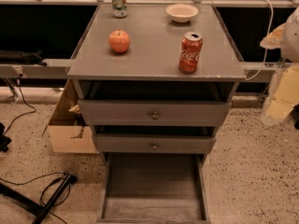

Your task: Place apple into bottom drawer

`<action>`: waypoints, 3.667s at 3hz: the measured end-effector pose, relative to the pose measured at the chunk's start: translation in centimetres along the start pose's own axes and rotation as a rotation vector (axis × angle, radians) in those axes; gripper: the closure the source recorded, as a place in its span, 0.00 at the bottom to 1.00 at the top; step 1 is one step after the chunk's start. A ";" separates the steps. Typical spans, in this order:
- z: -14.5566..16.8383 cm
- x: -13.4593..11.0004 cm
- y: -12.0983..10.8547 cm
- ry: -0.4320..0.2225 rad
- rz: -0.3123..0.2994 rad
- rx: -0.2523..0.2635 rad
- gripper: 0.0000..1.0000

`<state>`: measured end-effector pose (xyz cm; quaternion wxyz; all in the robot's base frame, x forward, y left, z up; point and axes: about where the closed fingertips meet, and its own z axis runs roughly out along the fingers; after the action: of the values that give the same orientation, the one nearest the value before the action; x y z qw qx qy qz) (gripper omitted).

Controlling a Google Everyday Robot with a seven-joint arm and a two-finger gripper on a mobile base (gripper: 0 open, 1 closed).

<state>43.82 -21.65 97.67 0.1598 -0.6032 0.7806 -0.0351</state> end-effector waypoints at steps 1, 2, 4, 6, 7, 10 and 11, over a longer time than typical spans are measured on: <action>0.0 0.0 0.0 0.000 0.000 0.000 0.00; 1.5 -2.6 -3.4 -0.112 0.072 0.019 0.00; 4.5 -11.0 -11.8 -0.361 0.263 0.097 0.00; 6.0 -19.6 -16.7 -0.539 0.421 0.211 0.00; 5.9 -19.6 -16.8 -0.542 0.420 0.214 0.00; 18.9 -26.7 -25.0 -0.535 0.429 0.116 0.00; 22.8 -29.2 -26.2 -0.525 0.434 0.074 0.00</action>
Offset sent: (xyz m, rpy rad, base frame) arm 0.0829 0.0350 0.0015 0.2240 -0.0690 -0.0756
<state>81.32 2.28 88.60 0.3807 -0.4054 0.8212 0.1279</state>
